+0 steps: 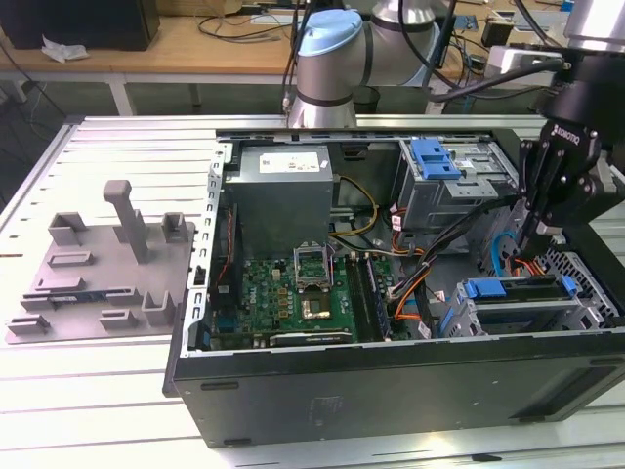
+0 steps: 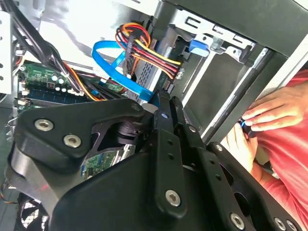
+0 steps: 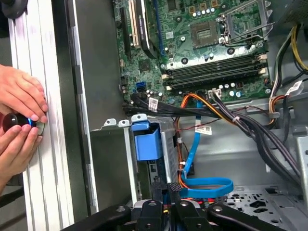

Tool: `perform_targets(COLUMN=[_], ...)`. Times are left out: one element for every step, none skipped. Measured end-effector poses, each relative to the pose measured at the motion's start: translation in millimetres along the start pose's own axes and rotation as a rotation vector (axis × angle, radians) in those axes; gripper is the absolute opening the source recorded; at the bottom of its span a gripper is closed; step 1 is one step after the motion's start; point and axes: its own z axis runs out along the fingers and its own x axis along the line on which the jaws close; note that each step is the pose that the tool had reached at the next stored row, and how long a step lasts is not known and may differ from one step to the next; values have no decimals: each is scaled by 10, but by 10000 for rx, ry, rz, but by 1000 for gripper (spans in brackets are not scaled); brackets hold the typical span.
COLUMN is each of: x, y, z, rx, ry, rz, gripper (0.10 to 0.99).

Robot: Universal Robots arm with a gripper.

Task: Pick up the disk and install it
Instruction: 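Insert the second disk wire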

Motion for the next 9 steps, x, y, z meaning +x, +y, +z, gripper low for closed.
perform_targets(x=[28, 52, 63, 76, 95, 107, 122, 146, 164], y=[-2, -4, -5, -6, -2, 5, 17, 34, 44], z=[9, 16, 20, 24, 30, 34, 39, 46, 52], rx=[45, 110, 148, 190, 244, 264, 276, 279, 282], ry=[-58, -149, -204, -269, -364, -413, -470, -547, -604], rz=[13, 30, 40, 52, 66, 72, 75, 75, 75], gripper=[161, 161, 161, 161, 161, 161, 161, 161, 161])
